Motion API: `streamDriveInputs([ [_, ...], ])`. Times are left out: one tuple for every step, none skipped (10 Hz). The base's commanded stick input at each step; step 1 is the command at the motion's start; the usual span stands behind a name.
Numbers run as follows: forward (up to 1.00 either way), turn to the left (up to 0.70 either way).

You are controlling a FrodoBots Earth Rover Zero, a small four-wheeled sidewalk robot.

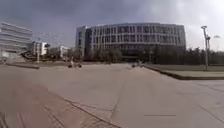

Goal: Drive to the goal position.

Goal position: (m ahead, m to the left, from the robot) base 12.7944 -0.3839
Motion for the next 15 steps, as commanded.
streamDriveInputs([
  [1.0,0.0],
  [1.0,0.0],
  [1.0,0.0],
  [1.0,0.0],
  [1.0,0.0],
  [1.0,0.0],
  [1.0,0.0],
  [1.0,0.0],
  [1.0,0.0],
  [1.0,0.0],
  [1.0,0.0],
  [1.0,0.0],
  [1.0,0.0],
  [1.0,0.0],
  [1.0,0.0],
])
